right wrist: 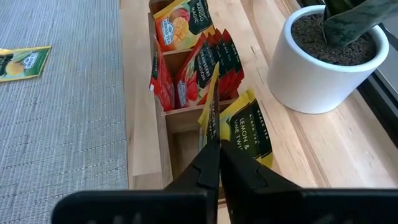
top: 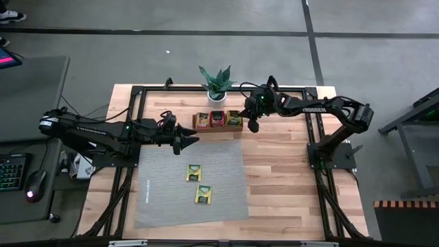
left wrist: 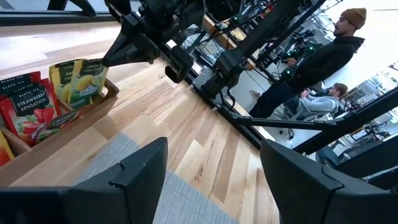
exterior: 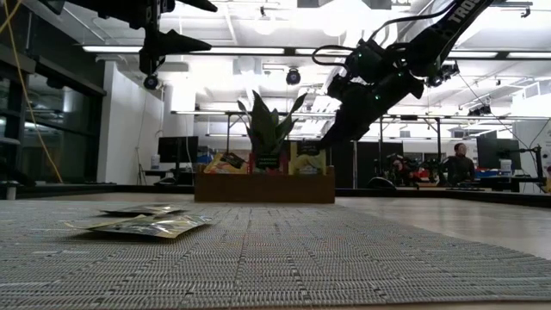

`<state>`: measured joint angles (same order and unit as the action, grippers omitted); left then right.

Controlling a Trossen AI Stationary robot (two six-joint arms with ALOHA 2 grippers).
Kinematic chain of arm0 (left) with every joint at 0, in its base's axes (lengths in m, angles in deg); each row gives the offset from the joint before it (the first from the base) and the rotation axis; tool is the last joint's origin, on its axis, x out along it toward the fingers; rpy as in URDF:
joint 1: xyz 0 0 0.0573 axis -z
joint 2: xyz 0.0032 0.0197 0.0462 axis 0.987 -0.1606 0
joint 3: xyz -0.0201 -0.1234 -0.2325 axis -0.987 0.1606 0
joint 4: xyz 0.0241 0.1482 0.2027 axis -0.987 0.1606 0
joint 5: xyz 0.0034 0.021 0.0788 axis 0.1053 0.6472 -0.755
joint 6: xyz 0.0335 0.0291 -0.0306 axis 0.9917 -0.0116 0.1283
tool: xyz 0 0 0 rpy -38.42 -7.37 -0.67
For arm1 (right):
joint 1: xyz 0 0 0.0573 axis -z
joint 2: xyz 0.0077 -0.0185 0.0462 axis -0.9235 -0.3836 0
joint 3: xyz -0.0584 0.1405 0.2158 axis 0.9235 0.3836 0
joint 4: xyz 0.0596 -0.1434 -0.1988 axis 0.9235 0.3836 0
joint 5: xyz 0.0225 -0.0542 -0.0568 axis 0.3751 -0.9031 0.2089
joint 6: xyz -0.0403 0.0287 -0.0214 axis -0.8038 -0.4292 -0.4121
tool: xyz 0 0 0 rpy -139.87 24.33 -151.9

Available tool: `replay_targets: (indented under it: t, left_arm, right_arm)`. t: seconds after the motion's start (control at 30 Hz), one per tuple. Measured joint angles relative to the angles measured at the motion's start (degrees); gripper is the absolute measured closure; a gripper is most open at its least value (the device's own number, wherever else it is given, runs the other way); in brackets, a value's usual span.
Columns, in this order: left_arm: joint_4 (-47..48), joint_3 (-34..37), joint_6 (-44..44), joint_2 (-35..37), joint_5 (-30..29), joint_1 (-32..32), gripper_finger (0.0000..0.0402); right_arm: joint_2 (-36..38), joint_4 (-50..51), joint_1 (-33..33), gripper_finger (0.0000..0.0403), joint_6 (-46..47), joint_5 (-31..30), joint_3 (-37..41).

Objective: Pick & Place Tea
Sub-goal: Put the yellow tea bag into the right section of the wooden organizer

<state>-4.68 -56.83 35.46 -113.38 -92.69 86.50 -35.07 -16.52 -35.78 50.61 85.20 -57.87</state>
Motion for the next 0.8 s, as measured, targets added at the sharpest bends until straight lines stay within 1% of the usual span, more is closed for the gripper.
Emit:
replay_targets:
  t: [0.13,0.37,0.47,0.67,0.8]
  left_arm:
    - [0.0,0.0,0.0,0.0,0.0,0.0,0.0147]
    - [0.0,0.0,0.0,0.0,0.5,0.0,0.0147]
    - [0.1,0.0,0.0,0.0,0.6,0.0,0.0147]
    - [0.2,0.0,0.7,0.0,1.9,0.0,0.0147]
    - [3.1,0.0,0.5,0.0,4.6,0.0,0.0147]
  right_arm:
    - [0.0,0.0,0.0,0.037,0.3,0.0,0.0]
    - [0.0,-0.1,0.0,0.0298,2.0,0.0,0.0]
    - [1.0,-0.1,-0.1,0.0278,3.3,-0.1,0.1]
    - [7.2,1.8,-0.8,0.0268,4.7,-0.3,0.1]
    - [12.4,3.4,-3.7,0.0269,6.6,-0.3,0.0]
